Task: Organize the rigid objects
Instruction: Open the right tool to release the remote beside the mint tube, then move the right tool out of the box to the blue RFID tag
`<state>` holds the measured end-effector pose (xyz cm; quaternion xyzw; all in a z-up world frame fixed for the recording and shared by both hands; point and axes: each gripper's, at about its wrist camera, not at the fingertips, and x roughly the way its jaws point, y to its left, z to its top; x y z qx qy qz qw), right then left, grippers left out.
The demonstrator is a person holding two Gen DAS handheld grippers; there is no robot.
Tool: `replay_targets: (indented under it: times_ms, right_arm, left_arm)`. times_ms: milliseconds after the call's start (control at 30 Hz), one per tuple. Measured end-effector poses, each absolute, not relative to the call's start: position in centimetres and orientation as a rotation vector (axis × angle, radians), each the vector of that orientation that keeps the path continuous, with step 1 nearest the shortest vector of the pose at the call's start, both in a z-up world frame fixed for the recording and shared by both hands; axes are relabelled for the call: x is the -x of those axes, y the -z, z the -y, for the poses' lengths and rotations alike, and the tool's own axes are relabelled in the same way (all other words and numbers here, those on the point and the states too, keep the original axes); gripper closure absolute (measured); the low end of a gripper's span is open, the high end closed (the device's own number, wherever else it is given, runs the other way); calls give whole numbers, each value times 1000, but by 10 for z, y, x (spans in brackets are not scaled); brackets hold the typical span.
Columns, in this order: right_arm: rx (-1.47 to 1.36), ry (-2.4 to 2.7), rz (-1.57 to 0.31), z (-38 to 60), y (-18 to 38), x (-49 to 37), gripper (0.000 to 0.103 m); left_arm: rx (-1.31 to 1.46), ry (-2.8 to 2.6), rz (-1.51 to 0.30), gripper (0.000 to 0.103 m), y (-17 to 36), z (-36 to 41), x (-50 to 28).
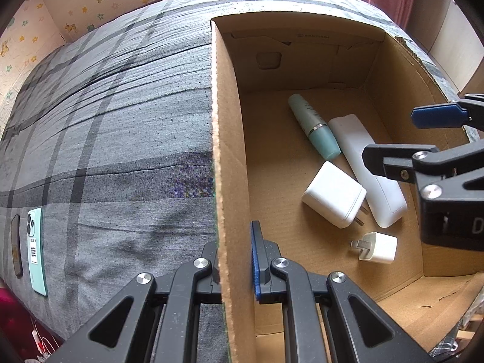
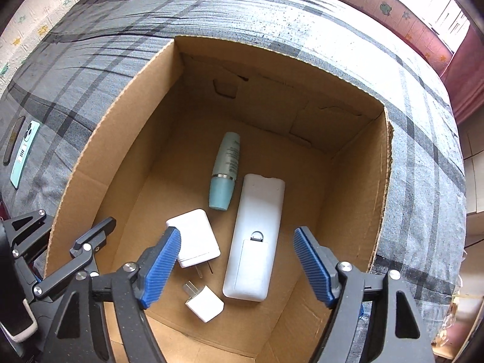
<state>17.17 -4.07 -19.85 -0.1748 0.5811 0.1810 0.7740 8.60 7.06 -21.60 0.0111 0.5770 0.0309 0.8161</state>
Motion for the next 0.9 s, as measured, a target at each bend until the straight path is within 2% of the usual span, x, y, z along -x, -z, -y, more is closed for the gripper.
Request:
replay_targets:
  times_ms: [367,900]
  right_arm:
    - [313,-402,-1180,47,155,-158,1]
    - [215,-262,-1116,129,119,-170,0]
  left_arm:
    - [-26,-71,-1232,91,215,-72,-87]
    - [-23,-74,-1234,91,216,-72,-87]
